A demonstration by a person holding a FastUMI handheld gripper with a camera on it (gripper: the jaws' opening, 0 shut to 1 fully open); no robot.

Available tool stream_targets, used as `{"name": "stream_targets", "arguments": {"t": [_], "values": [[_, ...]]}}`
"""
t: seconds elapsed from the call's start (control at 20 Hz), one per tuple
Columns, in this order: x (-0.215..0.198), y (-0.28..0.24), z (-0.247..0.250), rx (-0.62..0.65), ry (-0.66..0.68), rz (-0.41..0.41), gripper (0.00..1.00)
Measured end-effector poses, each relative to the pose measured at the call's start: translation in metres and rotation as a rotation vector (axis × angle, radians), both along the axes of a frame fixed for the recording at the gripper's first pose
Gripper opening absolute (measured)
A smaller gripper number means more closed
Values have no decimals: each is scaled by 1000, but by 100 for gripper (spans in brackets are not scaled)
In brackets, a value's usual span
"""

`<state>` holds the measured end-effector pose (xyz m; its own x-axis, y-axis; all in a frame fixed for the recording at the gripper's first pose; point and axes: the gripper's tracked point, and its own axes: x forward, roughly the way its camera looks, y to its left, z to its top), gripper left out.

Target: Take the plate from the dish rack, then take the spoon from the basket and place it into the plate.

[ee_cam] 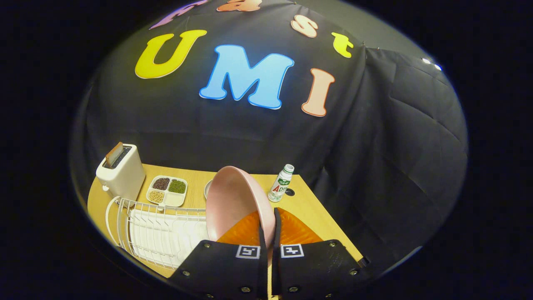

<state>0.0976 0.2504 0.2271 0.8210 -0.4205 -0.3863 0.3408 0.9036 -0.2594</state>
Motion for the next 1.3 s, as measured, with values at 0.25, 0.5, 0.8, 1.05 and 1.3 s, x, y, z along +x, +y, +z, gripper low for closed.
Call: {"name": "stream_targets", "arguments": {"t": [0.25, 0.5, 0.8, 1.05, 1.3], "values": [[-43, -37, 32, 33, -57, -9, 4], [-84, -71, 40, 72, -63, -6, 4], [-116, -86, 13, 163, -30, 68, 4], [-137, -74, -38, 260, 13, 164, 4], [-148, -52, -98, 373, 111, 290, 4]]}}
